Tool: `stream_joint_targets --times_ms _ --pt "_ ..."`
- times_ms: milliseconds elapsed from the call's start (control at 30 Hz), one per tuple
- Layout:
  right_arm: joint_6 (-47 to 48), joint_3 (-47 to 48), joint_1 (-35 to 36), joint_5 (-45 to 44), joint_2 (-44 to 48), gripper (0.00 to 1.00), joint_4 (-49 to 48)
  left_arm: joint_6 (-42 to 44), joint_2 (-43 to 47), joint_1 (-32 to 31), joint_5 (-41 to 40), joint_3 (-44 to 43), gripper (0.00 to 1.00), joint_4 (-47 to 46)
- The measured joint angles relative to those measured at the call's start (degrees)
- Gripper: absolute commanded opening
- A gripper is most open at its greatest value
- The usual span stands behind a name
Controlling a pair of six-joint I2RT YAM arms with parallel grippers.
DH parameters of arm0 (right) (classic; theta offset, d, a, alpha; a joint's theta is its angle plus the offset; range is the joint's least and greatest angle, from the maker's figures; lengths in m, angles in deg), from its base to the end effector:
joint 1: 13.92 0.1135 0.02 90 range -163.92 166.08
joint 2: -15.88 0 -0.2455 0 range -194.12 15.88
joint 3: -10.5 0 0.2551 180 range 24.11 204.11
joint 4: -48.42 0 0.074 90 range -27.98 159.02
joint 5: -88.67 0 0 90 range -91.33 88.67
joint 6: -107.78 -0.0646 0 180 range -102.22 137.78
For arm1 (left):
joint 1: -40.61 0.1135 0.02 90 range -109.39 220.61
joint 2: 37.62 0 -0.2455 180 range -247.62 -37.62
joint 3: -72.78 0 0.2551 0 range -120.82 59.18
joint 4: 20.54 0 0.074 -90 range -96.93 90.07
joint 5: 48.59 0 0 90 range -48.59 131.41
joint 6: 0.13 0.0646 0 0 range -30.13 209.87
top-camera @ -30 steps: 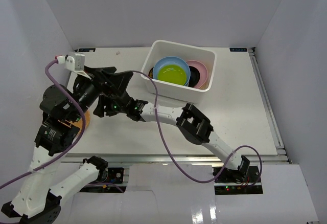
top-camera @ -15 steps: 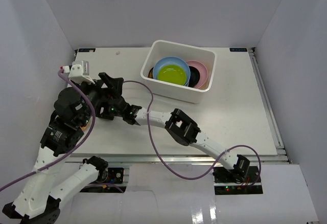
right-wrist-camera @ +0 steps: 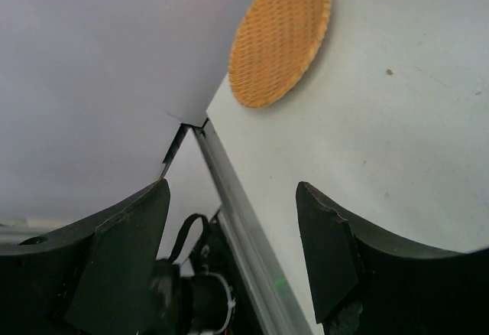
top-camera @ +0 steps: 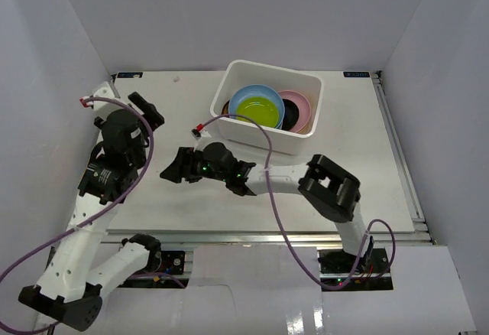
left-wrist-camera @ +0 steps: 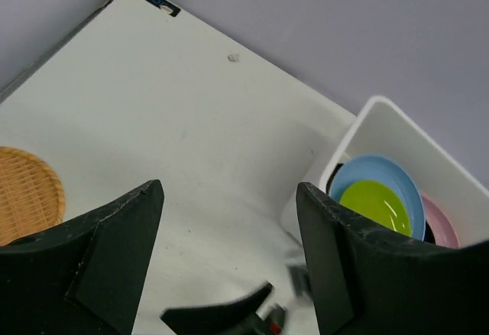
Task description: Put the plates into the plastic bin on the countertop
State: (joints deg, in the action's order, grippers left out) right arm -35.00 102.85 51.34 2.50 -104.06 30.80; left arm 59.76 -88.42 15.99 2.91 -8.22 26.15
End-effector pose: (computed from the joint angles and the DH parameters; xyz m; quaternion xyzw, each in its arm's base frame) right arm 0.2074 0.4604 0.1841 -0.1046 0.7586 0.5641 0.3088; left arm 0.2029 -0.0487 0.3967 -0.2333 0.7461 -0.0251 0.6231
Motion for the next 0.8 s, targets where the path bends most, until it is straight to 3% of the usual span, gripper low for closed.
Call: stream_joint_targets --times_ms 67,200,267,400,567,800 --pt "1.6 -7.3 0.0 0.4 7.9 0.73 -3.4 -2.6 -1.0 8.7 3.5 0.0 0.79 -0.6" --pt "4.3 -16.9 0.0 1.0 19.1 0.73 -6.5 -8.7 -5.0 35.8 16.3 5.8 0.82 -2.7" --pt "5.7 -21.6 0.0 1.1 23.9 0.73 -6.7 -11.8 -6.2 42.6 19.7 11.4 0.83 -1.2" --pt "8.5 -28.9 0.0 0.5 30.2 0.73 -5.6 -18.1 -5.0 47.6 23.8 20.2 0.83 4.2" --pt "12.5 -31.0 0.0 -0.1 35.6 0.74 -1.2 -24.9 -4.3 55.5 30.0 28.7 0.85 4.9" --pt "16.9 -31.6 -1.1 0.8 41.9 0.74 0.4 -28.6 -1.5 57.0 32.7 37.6 0.92 3.3"
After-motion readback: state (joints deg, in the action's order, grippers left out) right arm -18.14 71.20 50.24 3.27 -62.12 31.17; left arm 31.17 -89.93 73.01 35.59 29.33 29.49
